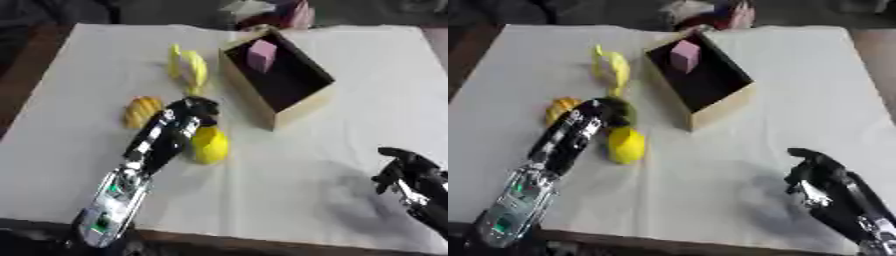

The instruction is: Pick up objects on the table and place them in the box.

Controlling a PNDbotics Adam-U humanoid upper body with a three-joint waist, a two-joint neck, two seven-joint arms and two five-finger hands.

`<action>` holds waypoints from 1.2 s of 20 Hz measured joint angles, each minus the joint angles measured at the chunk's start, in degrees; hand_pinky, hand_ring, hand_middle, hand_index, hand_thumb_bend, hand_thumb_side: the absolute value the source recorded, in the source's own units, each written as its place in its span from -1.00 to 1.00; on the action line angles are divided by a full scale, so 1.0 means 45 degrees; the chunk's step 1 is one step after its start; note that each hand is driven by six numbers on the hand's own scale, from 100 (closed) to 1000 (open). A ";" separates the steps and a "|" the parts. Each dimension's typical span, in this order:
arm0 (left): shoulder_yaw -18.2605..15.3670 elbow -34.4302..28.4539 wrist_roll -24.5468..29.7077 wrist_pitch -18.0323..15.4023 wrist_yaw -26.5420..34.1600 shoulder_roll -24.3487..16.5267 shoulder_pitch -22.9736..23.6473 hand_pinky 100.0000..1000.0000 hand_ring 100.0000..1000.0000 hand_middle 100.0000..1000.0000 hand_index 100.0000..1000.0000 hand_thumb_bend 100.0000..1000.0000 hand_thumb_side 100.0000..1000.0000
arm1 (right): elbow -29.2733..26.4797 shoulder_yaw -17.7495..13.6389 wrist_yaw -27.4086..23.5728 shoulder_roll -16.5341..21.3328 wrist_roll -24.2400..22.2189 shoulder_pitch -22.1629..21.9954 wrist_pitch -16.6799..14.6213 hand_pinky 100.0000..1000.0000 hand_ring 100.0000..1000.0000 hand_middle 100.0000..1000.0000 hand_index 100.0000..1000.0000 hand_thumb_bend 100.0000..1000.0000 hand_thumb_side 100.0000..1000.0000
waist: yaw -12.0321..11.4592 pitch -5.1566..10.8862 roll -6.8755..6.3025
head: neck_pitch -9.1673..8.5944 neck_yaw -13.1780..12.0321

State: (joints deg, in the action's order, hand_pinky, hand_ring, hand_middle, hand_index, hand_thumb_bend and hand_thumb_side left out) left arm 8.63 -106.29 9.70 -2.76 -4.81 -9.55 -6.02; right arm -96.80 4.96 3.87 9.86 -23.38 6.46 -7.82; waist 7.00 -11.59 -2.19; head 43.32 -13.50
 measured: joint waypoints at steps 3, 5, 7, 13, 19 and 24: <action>0.0000 0.0000 0.0000 0.0000 0.0000 0.0000 0.0000 0.43 0.23 0.22 0.46 -1.00 0.53 | 0.0000 -0.0002 0.0000 0.0000 0.0003 0.0000 -0.0001 0.32 -0.19 -0.15 0.64 -1.00 -0.28 | 0.0000 0.0000 0.0000 | 0.0000 -0.0001; 0.0000 0.0000 0.0000 0.0000 0.0000 0.0000 0.0000 0.43 0.23 0.22 0.46 -1.00 0.54 | 0.0000 -0.0003 0.0000 0.0000 0.0006 0.0000 -0.0003 0.32 -0.19 -0.15 0.64 -1.00 -0.28 | 0.0000 0.0000 0.0000 | 0.0000 -0.0001; 0.0000 0.0000 0.0000 0.0000 0.0000 0.0000 0.0000 0.43 0.24 0.22 0.46 -1.00 0.54 | 0.0000 -0.0004 0.0000 0.0000 0.0006 0.0000 -0.0004 0.32 -0.18 -0.15 0.64 -1.00 -0.28 | 0.0000 0.0000 0.0001 | 0.0000 -0.0001; 0.0000 0.0000 0.0001 -0.0001 0.0000 0.0000 0.0000 0.43 0.24 0.22 0.46 -1.00 0.53 | 0.0000 -0.0005 0.0000 0.0000 0.0006 0.0000 -0.0004 0.32 -0.18 -0.15 0.64 -1.00 -0.29 | 0.0000 0.0000 0.0001 | 0.0000 -0.0003; -0.0049 -0.0040 -0.0035 -0.0038 -0.0066 -0.0029 -0.0001 0.43 0.24 0.23 0.47 -1.00 0.36 | 0.0000 -0.0024 0.0000 0.0000 0.0007 0.0000 -0.0005 0.32 -0.18 -0.15 0.64 -1.00 -0.29 | 0.0000 0.0000 0.0001 | 0.0000 -0.0005; -0.0473 -0.0805 -0.0121 -0.0145 -0.0492 -0.1171 -0.0038 0.43 0.26 0.25 0.53 -1.00 -0.07 | 0.0000 -0.0079 0.0000 0.0004 0.0030 -0.0003 -0.0019 0.32 -0.18 -0.15 0.64 -1.00 -0.30 | 0.0000 0.0014 -0.0058 | 0.0002 0.0001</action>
State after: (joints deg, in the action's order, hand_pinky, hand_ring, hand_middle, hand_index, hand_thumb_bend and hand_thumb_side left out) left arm 6.50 -109.91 9.16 -3.42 -7.02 -14.82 -6.19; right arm -96.80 4.61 3.87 9.88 -23.24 6.45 -7.91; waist 7.00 -11.53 -2.45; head 43.33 -13.50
